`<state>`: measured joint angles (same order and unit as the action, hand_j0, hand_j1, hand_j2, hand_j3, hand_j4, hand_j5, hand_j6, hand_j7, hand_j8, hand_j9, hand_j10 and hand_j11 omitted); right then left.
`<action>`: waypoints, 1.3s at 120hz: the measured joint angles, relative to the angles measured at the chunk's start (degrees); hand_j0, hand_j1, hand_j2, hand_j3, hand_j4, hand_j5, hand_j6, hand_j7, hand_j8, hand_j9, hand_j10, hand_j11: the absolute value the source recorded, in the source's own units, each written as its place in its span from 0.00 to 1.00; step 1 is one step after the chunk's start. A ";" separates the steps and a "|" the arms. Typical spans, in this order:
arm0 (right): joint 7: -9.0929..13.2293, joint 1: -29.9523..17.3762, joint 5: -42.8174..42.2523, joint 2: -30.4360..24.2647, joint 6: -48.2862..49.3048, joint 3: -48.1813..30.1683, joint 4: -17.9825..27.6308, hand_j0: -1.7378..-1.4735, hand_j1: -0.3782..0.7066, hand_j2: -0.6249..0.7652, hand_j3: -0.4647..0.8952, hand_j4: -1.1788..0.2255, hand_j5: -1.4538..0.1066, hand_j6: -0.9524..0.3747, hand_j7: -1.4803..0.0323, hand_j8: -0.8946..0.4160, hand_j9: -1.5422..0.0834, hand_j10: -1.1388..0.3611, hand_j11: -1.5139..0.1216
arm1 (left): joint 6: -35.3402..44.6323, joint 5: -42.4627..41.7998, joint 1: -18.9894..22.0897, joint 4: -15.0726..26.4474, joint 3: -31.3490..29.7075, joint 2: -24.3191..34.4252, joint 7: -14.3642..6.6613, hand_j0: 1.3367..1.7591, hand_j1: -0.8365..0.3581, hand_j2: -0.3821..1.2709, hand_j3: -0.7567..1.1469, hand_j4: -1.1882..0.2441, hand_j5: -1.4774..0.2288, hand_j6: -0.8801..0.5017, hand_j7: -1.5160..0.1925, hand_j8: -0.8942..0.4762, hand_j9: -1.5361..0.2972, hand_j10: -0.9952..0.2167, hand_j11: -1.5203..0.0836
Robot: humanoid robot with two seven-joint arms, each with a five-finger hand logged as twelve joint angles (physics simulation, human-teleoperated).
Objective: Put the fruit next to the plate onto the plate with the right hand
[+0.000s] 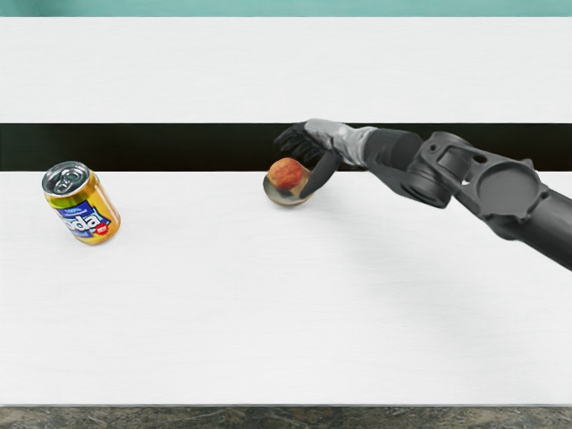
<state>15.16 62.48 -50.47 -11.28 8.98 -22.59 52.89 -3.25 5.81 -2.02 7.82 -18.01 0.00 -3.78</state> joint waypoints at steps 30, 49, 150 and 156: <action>-0.09 0.06 8.68 -6.18 1.63 -1.32 4.31 0.30 0.20 0.43 0.34 0.73 0.80 0.60 0.84 0.57 0.82 0.66 0.80 | 0.00 0.00 0.00 0.00 0.00 0.00 0.00 0.76 0.75 0.26 0.40 0.66 0.68 0.46 0.70 0.47 0.66 0.62 0.75; -0.27 -0.39 16.09 -12.07 7.57 -3.05 7.65 0.30 0.13 0.44 0.34 0.77 0.85 0.64 0.89 0.61 0.87 0.70 0.85 | 0.00 0.01 0.00 0.00 0.00 0.00 0.00 0.76 0.75 0.26 0.40 0.66 0.68 0.46 0.70 0.47 0.66 0.62 0.75; -1.73 -9.08 55.14 -38.47 26.02 -3.41 8.69 0.30 0.07 0.45 0.34 0.81 0.90 0.69 0.95 0.66 0.92 0.74 0.90 | 0.00 0.02 0.00 0.00 0.01 0.00 0.00 0.76 0.75 0.26 0.40 0.66 0.68 0.46 0.70 0.47 0.66 0.62 0.75; -1.72 -9.19 55.27 -38.75 26.03 -3.41 8.67 0.30 0.07 0.45 0.34 0.82 0.90 0.69 0.95 0.66 0.92 0.74 0.90 | 0.00 0.03 0.00 0.00 0.01 0.00 0.00 0.76 0.75 0.26 0.40 0.66 0.68 0.46 0.70 0.47 0.66 0.62 0.75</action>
<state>13.44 53.29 4.80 -50.02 35.01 -26.00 61.56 -3.25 5.84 -2.02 7.82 -18.00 0.00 -3.77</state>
